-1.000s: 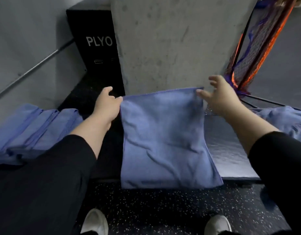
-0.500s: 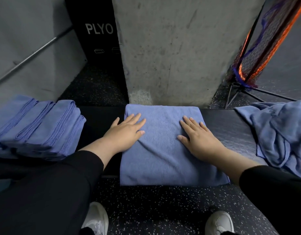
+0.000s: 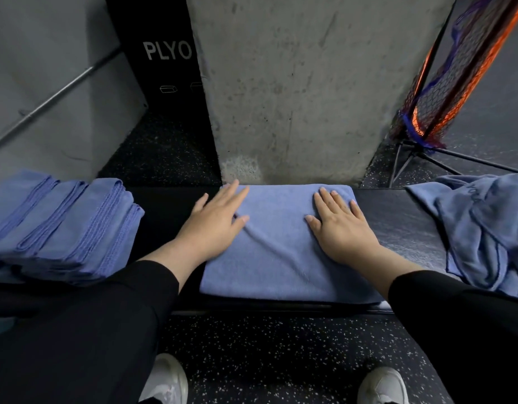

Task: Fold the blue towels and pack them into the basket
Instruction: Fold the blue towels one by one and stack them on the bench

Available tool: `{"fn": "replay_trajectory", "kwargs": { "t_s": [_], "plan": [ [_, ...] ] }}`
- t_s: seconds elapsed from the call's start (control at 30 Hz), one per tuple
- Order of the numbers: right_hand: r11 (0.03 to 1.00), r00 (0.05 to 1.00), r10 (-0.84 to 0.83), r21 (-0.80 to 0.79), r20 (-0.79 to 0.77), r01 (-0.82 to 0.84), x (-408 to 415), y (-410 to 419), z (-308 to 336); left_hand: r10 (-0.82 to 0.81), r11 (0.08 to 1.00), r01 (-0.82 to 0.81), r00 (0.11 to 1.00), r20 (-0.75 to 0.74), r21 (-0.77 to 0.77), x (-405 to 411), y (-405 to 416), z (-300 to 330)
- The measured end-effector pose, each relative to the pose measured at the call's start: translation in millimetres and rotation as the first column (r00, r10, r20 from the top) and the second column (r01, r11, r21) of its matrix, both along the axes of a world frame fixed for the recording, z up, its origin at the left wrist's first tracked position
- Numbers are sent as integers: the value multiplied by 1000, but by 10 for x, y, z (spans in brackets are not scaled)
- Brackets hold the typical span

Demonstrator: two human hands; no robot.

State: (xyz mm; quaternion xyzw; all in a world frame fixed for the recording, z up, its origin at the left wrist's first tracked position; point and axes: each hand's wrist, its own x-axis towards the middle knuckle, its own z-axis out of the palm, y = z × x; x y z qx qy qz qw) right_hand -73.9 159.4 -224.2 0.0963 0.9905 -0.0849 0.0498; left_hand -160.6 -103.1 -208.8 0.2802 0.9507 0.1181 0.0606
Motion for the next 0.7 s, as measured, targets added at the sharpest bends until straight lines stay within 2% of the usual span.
{"fn": "replay_trajectory", "kwargs": {
  "t_s": [0.07,0.17,0.3,0.37,0.43,0.5,0.57,0.7],
  "plan": [
    [1000,1000,5,-1,0,-5,-15,11,-3,-1,993,11,997,83,-116,-3,-95,-56],
    [999,1000,25,-22,2,-25,-25,44,-14,47,981,-23,992,121,-192,-43,-125,-58],
    [983,984,148,-92,-101,-157,128,133,63,45,967,-42,999,6,-252,34,-140,40],
    [946,937,277,-109,-213,-304,259,154,165,-71,977,56,995,-66,-208,139,-203,80],
    [893,874,400,-96,-276,-439,403,160,225,-242,952,237,970,-6,-197,278,-294,105],
    [853,847,472,-118,-243,-509,590,190,219,-278,926,290,957,82,-242,430,-392,90],
    [840,845,505,-121,-178,-528,796,233,170,-208,938,230,972,111,-259,533,-495,71],
    [842,849,516,-117,-115,-527,1134,371,190,-173,942,180,984,52,-284,635,-653,74]
  ]
}}
